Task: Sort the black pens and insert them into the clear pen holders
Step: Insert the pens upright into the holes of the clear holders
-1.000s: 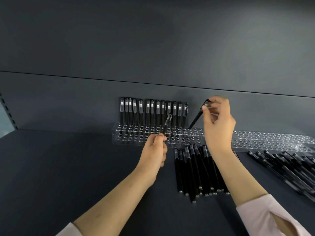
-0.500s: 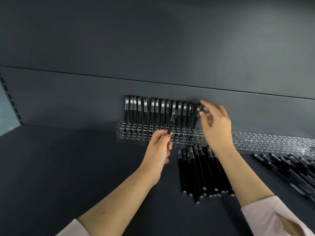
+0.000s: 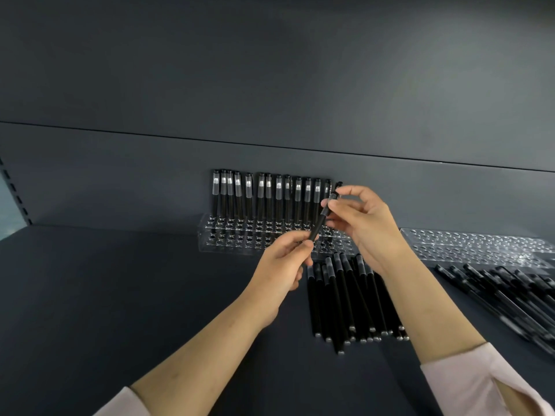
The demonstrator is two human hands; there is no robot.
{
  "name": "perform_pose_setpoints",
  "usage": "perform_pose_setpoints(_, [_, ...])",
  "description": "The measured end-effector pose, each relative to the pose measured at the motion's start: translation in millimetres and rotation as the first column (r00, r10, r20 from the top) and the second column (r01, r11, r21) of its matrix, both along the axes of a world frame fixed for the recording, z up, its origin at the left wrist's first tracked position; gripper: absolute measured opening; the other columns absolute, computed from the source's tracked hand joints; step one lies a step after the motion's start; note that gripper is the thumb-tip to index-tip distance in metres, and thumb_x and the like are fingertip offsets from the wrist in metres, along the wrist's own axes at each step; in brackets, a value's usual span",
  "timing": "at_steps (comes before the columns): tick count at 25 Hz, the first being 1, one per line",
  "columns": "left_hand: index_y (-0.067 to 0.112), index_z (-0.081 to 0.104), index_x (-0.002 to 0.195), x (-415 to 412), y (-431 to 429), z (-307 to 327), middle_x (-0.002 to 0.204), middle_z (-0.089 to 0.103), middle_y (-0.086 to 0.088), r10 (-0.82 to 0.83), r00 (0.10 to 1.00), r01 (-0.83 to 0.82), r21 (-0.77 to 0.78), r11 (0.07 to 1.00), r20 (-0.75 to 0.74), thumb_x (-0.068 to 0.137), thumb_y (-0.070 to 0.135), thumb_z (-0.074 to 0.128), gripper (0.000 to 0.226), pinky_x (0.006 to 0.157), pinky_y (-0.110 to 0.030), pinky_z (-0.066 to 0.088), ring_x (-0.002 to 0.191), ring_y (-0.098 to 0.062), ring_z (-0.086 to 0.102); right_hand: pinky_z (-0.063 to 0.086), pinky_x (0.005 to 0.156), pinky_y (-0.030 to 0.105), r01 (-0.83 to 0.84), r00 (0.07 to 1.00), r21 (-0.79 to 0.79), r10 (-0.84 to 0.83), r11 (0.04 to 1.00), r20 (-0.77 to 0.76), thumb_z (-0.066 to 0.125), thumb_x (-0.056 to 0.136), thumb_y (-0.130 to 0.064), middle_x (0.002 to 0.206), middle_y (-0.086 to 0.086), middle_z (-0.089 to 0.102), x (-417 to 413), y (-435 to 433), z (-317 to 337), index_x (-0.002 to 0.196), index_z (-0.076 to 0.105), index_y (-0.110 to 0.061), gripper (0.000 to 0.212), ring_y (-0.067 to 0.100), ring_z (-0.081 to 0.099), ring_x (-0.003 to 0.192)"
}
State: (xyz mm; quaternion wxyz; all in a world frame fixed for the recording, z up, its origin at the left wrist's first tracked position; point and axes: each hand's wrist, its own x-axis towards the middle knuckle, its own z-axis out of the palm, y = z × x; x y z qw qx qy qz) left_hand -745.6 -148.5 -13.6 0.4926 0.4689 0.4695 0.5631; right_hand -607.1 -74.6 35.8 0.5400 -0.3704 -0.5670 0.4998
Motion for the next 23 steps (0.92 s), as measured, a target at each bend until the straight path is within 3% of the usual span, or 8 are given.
perform_pose_setpoints(3, [0.026,0.061,0.114,-0.2,2.6,-6.3,0.085,0.063,0.011,0.08,0.941,-0.067,0.05,0.997,-0.33,0.099,0.033,0.05,0.02,0.058,-0.01,0.042,0.066,0.001,0.055,0.056,0.072,0.031,0.2,0.98,0.094,-0.197,0.975,-0.041,0.066,0.087,-0.003,0.094,0.015,0.07,10.1,5.0,3.5,0.101,0.056,-0.016,0.021,0.02,0.067,0.074])
perform_pose_setpoints(5, [0.024,0.057,0.116,0.3,2.6,-11.9,0.094,0.06,0.013,0.15,0.799,-0.102,0.115,0.988,-0.582,0.097,0.041,0.05,0.026,0.066,-0.008,0.043,0.081,0.001,0.058,0.055,0.072,0.03,0.436,0.899,0.255,-0.429,0.863,-0.085,0.066,0.088,-0.006,0.091,0.004,0.066,24.6,7.8,8.8,0.096,0.054,-0.022,0.021,0.02,0.066,0.075])
perform_pose_setpoints(7, [0.02,0.054,0.123,2.2,2.5,-18.3,0.101,0.058,0.009,0.152,0.703,-0.099,0.117,0.988,-0.695,0.094,0.048,0.052,0.039,0.076,-0.013,0.045,0.094,-0.004,0.058,0.053,0.074,0.026,0.573,0.806,0.374,-0.584,0.729,-0.097,0.062,0.091,-0.012,0.091,-0.005,0.064,35.5,7.1,10.0,0.099,0.051,-0.023,0.018,0.018,0.065,0.081])
perform_pose_setpoints(11, [0.016,0.052,0.129,5.1,6.9,-28.2,0.11,0.057,0.003,0.14,0.626,-0.082,0.114,0.99,-0.767,0.093,0.047,0.054,0.048,0.098,-0.031,0.045,0.113,-0.016,0.052,0.048,0.073,0.012,0.553,0.784,0.466,-0.62,0.691,-0.011,0.057,0.094,-0.012,0.098,-0.001,0.065,33.3,7.1,0.6,0.105,0.05,-0.022,0.017,0.011,0.064,0.086])
perform_pose_setpoints(16, [0.013,0.054,0.127,4.8,9.4,-29.4,0.11,0.059,0.002,0.14,0.649,-0.089,0.108,0.99,-0.748,0.096,0.038,0.052,0.039,0.098,-0.036,0.047,0.112,-0.02,0.054,0.052,0.077,0.018,0.491,0.809,0.503,-0.587,0.711,0.04,0.058,0.094,-0.011,0.097,-0.003,0.065,27.5,13.7,-0.9,0.105,0.052,-0.024,0.018,0.009,0.064,0.085])
perform_pose_setpoints(20, [0.013,0.054,0.127,5.5,9.5,-29.3,0.111,0.059,0.001,0.152,0.648,-0.099,0.115,0.988,-0.747,0.096,0.037,0.052,0.039,0.098,-0.035,0.046,0.112,-0.019,0.054,0.049,0.074,0.011,0.435,0.8,0.561,-0.589,0.704,0.119,0.059,0.093,-0.011,0.093,-0.007,0.063,25.1,17.7,-3.6,0.106,0.058,-0.021,0.016,-0.001,0.061,0.081])
perform_pose_setpoints(23, [0.013,0.053,0.128,5.9,8.7,-28.1,0.115,0.058,0.0,0.142,0.642,-0.094,0.106,0.99,-0.753,0.096,0.037,0.052,0.04,0.099,-0.035,0.046,0.113,-0.019,0.053,0.044,0.074,0.003,0.337,0.75,0.622,-0.601,0.707,0.277,0.059,0.094,-0.011,0.099,-0.003,0.062,25.7,25.8,-10.7,0.116,0.064,-0.015,0.023,0.0,0.058,0.082])
